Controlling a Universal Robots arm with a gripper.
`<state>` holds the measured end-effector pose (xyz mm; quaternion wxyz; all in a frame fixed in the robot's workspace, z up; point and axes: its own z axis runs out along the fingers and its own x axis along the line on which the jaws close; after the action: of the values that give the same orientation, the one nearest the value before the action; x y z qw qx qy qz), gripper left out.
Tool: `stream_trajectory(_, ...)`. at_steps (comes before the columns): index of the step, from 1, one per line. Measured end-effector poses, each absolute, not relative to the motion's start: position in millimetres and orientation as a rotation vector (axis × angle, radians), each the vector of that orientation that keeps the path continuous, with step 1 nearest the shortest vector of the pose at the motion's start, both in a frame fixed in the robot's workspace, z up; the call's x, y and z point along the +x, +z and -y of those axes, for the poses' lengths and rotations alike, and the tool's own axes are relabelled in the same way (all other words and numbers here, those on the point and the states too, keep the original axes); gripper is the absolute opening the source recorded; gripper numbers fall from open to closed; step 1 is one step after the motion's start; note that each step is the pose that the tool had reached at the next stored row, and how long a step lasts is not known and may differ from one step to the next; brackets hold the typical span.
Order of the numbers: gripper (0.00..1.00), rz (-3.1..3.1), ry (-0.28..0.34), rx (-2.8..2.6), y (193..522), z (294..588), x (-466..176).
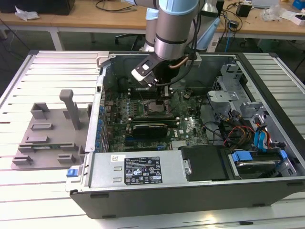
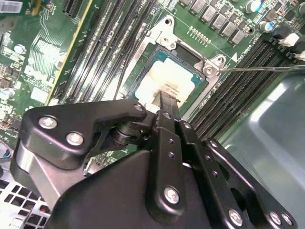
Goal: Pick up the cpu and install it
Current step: 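Place the cpu into insertion slot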
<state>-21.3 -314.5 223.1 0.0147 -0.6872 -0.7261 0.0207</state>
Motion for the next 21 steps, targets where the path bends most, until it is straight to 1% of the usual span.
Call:
stream_trajectory(15,0.11,2.259,0.071,-2.138,229.3,314.4,-21.0)
stream_trajectory(21,0.11,2.260,0.072,-2.139,236.7,314.4,-21.0)
